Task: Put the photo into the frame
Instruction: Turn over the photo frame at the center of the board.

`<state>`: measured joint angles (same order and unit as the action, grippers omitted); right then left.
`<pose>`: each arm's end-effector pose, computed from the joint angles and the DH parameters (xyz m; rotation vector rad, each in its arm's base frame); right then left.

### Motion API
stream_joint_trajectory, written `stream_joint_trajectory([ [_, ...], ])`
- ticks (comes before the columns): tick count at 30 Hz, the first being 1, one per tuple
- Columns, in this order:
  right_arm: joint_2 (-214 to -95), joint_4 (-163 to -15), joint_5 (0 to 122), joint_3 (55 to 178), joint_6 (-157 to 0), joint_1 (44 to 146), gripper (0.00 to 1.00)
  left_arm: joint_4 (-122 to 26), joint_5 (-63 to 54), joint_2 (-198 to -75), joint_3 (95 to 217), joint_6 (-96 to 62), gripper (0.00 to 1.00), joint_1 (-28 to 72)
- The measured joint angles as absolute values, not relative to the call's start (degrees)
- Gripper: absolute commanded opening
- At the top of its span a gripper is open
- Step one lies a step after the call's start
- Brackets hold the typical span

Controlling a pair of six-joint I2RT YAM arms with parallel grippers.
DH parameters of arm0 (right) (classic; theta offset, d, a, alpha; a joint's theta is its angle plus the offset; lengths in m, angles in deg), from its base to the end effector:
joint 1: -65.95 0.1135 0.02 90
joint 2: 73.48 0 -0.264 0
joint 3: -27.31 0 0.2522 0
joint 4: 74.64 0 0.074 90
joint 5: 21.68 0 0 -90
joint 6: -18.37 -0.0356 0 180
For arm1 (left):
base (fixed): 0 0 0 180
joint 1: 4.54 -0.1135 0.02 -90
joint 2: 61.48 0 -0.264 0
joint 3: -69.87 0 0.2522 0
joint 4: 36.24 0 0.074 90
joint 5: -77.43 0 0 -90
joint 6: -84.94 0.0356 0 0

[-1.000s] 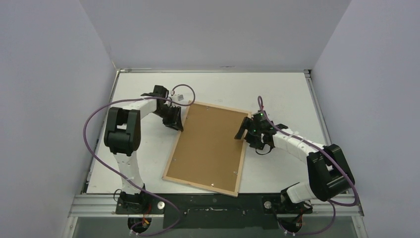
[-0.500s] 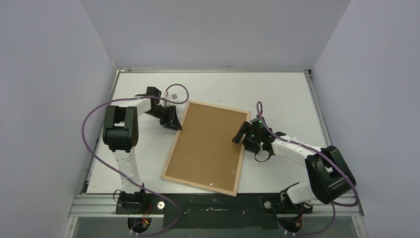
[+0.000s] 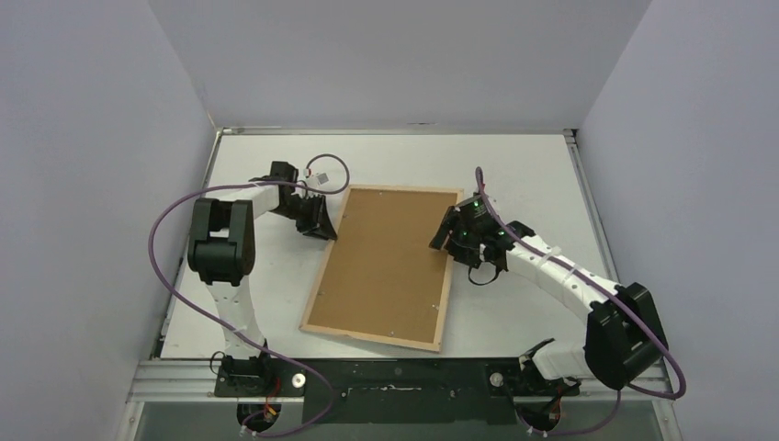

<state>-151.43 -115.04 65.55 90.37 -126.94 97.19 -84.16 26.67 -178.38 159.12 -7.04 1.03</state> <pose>0.2308 0.1420 0.2168 0.5361 2.6111 0.6179 0.3841 -0.0601 0.1335 0.2116 2.7634 -1.0079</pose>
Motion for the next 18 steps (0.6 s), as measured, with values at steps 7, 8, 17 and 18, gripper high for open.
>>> stream_joint_trajectory([
  [7,-147.87,-115.37,67.52,95.66,-127.88,98.04,0.69,-82.54,25.69,-178.09,159.01,-7.37,0.0,1.03],
  [8,-147.59,-114.86,67.5,95.74,-128.05,98.09,0.69,-82.34,25.49,-178.01,158.92,-7.39,0.0,1.03],
  [17,-148.7,-107.74,67.76,95.83,-130.81,98.35,0.69,-80.38,23.68,-177.17,158.53,-7.63,0.0,0.04],
  [18,-149.12,-106.54,67.87,95.83,-131.11,98.39,0.69,-79.94,23.44,-177.04,158.38,-7.65,0.0,-0.24],
])
